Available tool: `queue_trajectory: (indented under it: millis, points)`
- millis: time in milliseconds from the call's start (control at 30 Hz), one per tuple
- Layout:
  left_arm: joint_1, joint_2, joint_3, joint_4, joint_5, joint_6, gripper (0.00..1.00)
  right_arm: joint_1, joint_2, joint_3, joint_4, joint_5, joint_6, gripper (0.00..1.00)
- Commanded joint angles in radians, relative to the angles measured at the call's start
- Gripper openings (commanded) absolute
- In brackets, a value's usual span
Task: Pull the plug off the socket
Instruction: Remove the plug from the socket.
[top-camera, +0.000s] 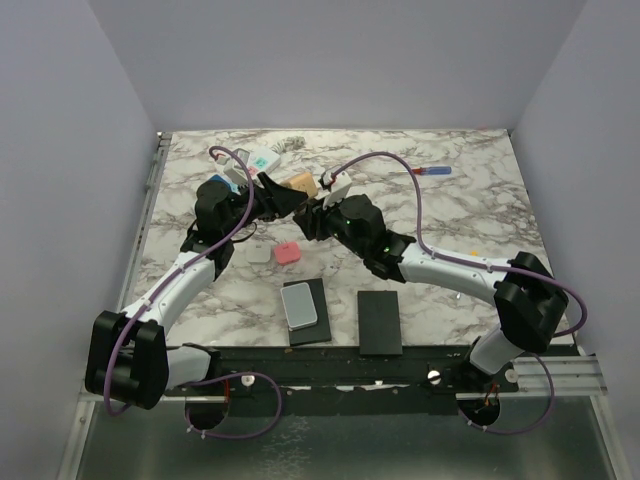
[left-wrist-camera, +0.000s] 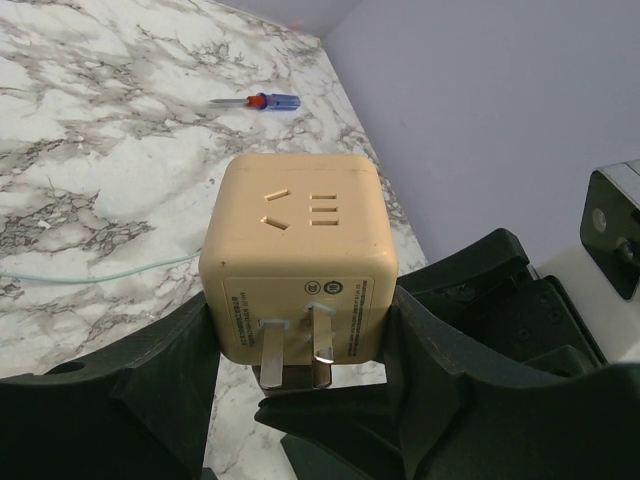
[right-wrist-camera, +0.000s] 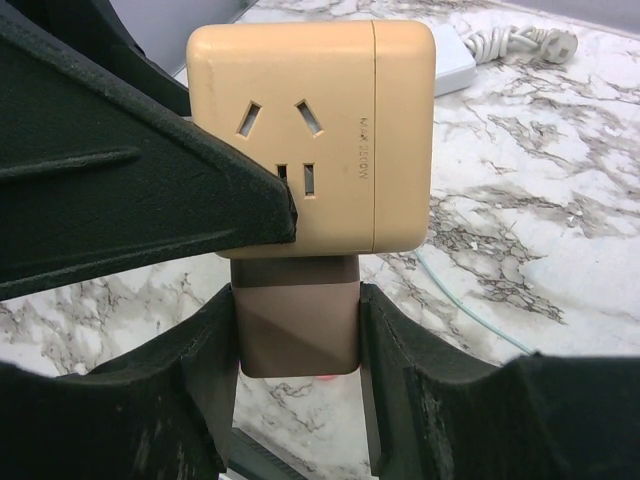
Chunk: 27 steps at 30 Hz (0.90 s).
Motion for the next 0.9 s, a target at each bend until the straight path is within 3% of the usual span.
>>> queue_trajectory:
  millis: [0,400,867]
  points:
    - [0.037,-0.02,0.014,0.06,-0.094,0.033,0.0,-0.038,-0.018,-0.025,-0.08,0.089,-0.016,0.01]
    - [0.038,-0.025,-0.015,0.095,-0.113,0.004,0.0,-0.038,0.0,0.002,-0.164,0.023,0.237,0.01]
    - [0.039,-0.026,-0.017,0.103,-0.116,0.003,0.0,-0.033,0.028,0.078,-0.223,-0.026,0.284,0.01]
